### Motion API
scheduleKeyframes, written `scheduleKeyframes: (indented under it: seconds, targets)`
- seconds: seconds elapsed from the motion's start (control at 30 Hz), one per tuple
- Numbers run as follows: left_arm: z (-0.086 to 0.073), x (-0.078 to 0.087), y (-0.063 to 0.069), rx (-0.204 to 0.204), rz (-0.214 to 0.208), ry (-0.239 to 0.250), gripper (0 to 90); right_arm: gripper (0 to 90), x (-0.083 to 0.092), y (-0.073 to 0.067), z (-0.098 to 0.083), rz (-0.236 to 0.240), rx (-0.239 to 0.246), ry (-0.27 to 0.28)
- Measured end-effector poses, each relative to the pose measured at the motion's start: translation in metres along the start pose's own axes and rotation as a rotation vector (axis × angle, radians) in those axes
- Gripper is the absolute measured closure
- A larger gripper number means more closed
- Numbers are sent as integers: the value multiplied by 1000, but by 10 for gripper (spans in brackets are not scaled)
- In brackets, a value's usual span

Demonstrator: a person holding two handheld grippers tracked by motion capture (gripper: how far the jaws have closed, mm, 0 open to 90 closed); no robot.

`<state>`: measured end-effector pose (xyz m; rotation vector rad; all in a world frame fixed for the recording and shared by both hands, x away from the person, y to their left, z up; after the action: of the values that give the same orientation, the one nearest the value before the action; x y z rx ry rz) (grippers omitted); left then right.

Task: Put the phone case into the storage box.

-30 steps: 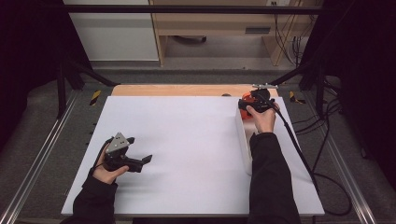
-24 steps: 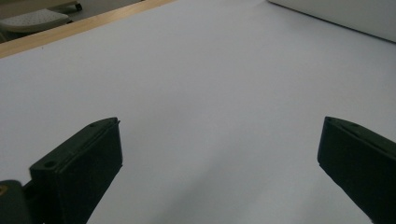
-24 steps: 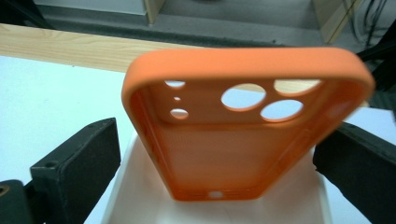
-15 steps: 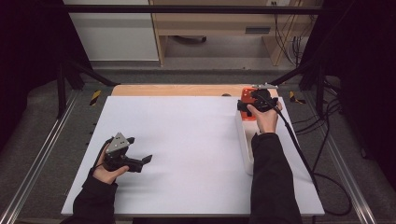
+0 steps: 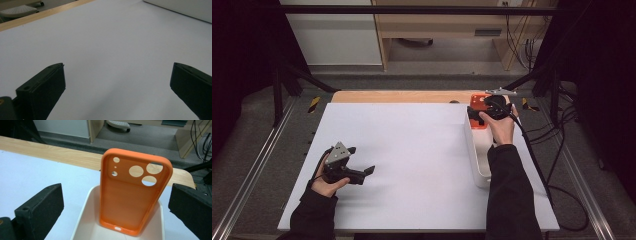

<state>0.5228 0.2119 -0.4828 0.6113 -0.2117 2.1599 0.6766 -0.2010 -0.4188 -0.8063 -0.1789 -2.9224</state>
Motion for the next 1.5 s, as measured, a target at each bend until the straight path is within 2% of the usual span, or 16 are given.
scheduleKeyframes:
  seconds: [0.13, 0.27, 0.67, 0.87, 1.1, 1.23, 1.5]
  targets:
    - [0, 0, 0, 1, -2, 2, 0, 5, 12, -2, 0, 29, 29, 7]
    - [1, 0, 0, 4, -3, 6, 0, 5, 29, -7, 2, 72, 39, 42]
    - [3, 2, 2, 3, -9, 21, 0, 4, 90, -34, -3, 277, 87, 153]
    - [4, 3, 4, 0, -16, 27, 0, 3, 113, -45, -16, 369, 140, 195]
    - [6, 3, 5, -1, -21, 39, 0, 4, 131, -41, -40, 431, 156, 228]
    - [7, 4, 6, 4, -28, 52, 0, 4, 143, -36, -60, 502, 195, 263]
    - [9, 6, 8, -8, -41, 66, 0, 3, 153, -19, -88, 519, 200, 281]
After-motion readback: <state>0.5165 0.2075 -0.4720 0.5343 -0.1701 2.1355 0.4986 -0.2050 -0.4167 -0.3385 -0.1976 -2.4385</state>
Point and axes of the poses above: each handheld gripper's, and its own axes: x roughly backward along the jaws, z roughly out of its top, y roughly to its right, the point moved 8 cm from there along -x, roughly forward along the jaws, and after that the axes turned 9 degrees about -z, right-handed, at the moved point
